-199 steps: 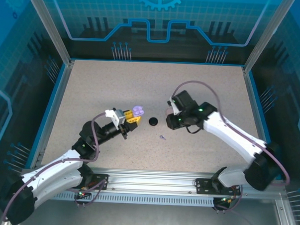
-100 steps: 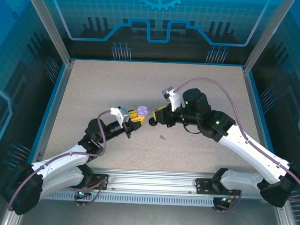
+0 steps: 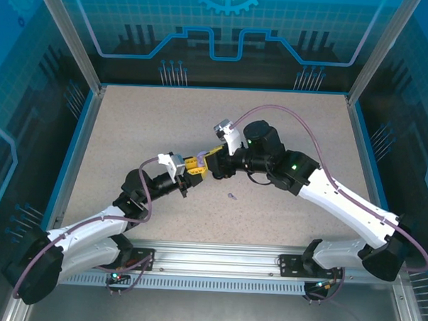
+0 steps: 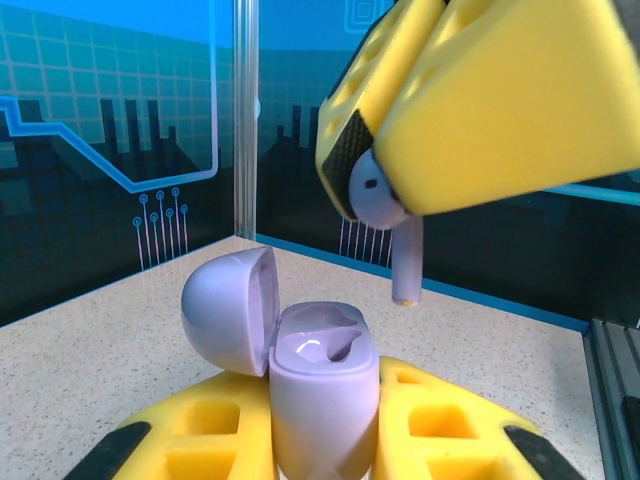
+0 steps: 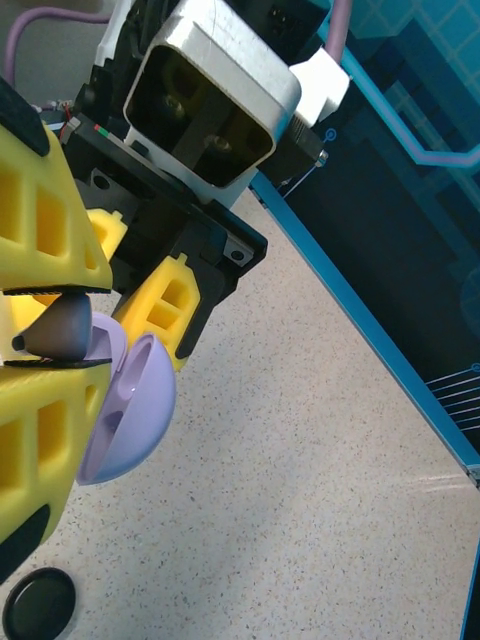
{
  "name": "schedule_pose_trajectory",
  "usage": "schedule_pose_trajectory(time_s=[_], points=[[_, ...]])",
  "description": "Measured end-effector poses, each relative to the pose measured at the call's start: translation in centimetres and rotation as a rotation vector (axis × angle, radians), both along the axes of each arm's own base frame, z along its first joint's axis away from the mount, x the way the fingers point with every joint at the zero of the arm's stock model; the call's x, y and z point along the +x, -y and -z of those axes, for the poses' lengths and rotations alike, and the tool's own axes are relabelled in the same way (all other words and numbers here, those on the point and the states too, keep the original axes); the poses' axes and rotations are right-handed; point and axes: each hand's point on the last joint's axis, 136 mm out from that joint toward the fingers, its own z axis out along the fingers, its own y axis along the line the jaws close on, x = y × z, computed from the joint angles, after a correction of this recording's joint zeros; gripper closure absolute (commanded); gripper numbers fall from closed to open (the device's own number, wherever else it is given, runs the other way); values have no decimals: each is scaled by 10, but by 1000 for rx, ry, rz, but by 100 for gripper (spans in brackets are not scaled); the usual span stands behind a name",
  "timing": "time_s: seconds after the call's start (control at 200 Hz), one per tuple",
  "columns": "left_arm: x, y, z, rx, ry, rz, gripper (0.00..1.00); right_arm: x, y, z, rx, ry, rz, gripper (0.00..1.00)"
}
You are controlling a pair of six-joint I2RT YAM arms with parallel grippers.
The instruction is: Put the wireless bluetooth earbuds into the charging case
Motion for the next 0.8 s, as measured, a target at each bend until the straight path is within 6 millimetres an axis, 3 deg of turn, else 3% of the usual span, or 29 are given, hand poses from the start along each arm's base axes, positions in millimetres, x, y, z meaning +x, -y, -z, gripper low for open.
schedule_pose_trajectory(time_s=[0.8], points=[[-2,1,0,1,1,11,100,7,-5,6,-25,7,13,78]])
